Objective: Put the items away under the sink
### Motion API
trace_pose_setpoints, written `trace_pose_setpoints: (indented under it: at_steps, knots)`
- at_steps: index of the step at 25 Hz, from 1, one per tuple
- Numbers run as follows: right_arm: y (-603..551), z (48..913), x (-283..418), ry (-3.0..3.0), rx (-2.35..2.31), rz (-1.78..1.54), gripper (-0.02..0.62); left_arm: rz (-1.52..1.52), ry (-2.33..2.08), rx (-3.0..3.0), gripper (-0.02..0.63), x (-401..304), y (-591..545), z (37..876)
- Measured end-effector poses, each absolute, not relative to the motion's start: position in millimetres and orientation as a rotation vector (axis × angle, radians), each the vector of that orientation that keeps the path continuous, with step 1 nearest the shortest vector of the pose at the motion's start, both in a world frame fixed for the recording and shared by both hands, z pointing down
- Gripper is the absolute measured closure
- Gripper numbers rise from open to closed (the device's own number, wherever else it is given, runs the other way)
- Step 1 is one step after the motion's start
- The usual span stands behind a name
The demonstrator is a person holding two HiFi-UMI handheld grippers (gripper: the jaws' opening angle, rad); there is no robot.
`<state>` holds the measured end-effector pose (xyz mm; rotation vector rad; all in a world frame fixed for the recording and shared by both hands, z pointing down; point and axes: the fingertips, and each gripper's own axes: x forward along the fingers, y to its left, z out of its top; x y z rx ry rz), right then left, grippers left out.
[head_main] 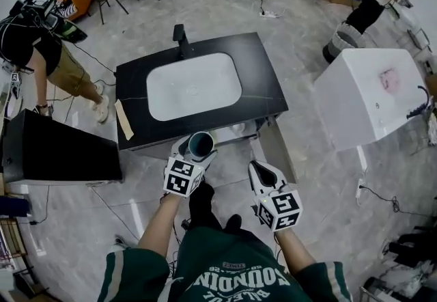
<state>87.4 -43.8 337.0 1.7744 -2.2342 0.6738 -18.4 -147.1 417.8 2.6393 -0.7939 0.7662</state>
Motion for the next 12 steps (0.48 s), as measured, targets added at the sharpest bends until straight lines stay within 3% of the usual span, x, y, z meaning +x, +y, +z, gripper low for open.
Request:
trace_pose_setpoints:
  at_steps: [6, 12]
  knots:
    - [14, 352, 128, -2.227, 1.798, 0.677, 0.552, 0.793, -0.713, 2.636, 0.216, 38, -72, 443]
    - [23, 423, 148, -2.212, 1.814, 0.714, 0.552, 0.796, -0.622, 2.640, 0.216, 80, -48, 520]
